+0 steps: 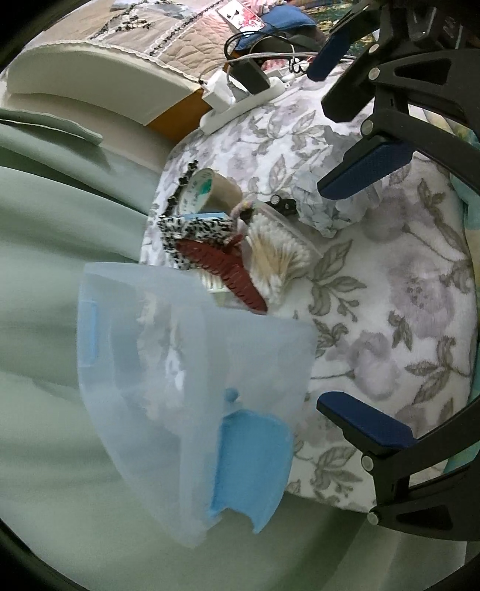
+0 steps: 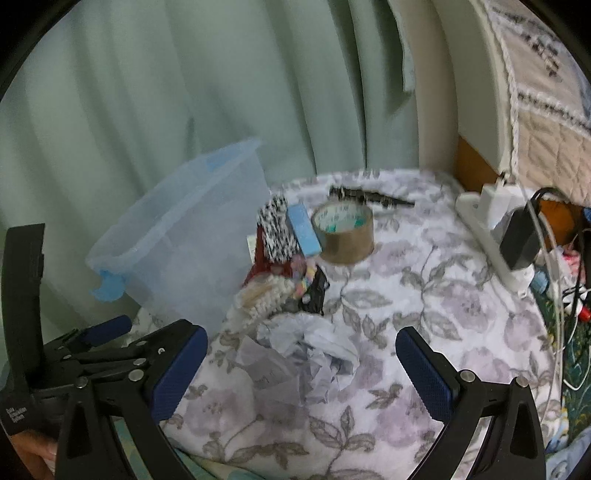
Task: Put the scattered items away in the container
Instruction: 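Move both grippers toward the pile of items beside the clear bin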
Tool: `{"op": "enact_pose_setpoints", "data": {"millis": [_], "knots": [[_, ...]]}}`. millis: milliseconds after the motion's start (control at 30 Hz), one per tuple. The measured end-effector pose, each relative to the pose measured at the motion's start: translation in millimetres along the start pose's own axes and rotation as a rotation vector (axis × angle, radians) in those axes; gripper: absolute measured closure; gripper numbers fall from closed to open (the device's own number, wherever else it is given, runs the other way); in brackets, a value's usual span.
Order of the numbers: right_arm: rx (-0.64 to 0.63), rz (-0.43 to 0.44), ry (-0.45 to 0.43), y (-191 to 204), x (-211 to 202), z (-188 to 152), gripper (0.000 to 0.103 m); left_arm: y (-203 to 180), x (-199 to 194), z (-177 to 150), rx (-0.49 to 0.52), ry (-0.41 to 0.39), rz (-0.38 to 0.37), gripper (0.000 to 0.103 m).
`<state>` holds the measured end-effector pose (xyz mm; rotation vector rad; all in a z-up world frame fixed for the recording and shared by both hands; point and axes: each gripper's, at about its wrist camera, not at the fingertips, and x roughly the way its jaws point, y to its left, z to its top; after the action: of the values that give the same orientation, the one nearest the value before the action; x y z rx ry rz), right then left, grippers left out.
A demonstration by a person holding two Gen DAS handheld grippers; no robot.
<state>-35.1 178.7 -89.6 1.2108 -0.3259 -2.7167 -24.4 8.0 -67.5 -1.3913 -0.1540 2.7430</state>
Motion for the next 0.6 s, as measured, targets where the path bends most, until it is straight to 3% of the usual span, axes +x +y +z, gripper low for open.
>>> {"op": "enact_pose_setpoints", "data": {"millis": [100, 233, 367, 500, 600], "knots": [[0.039, 0.029, 0.078, -8, 16, -2, 0.000, 3, 12, -1, 0.011, 0.028, 0.021, 0.000], [0.047, 0.046, 0.113, -13, 34, -7, 0.000, 6, 26, -6, 0.006, 0.075, 0.034, 0.000], [0.071, 0.108, 0.135, -14, 48, -9, 0.006, 12, 38, -10, -0.034, 0.112, 0.034, 0.000], [0.082, 0.120, 0.177, -20, 66, -9, 0.015, 16, 50, -13, -0.049, 0.139, 0.035, 0.003], [0.082, 0.116, 0.207, -24, 79, -10, 0.016, 18, 56, -15, -0.050, 0.164, 0.034, 0.007]]}}
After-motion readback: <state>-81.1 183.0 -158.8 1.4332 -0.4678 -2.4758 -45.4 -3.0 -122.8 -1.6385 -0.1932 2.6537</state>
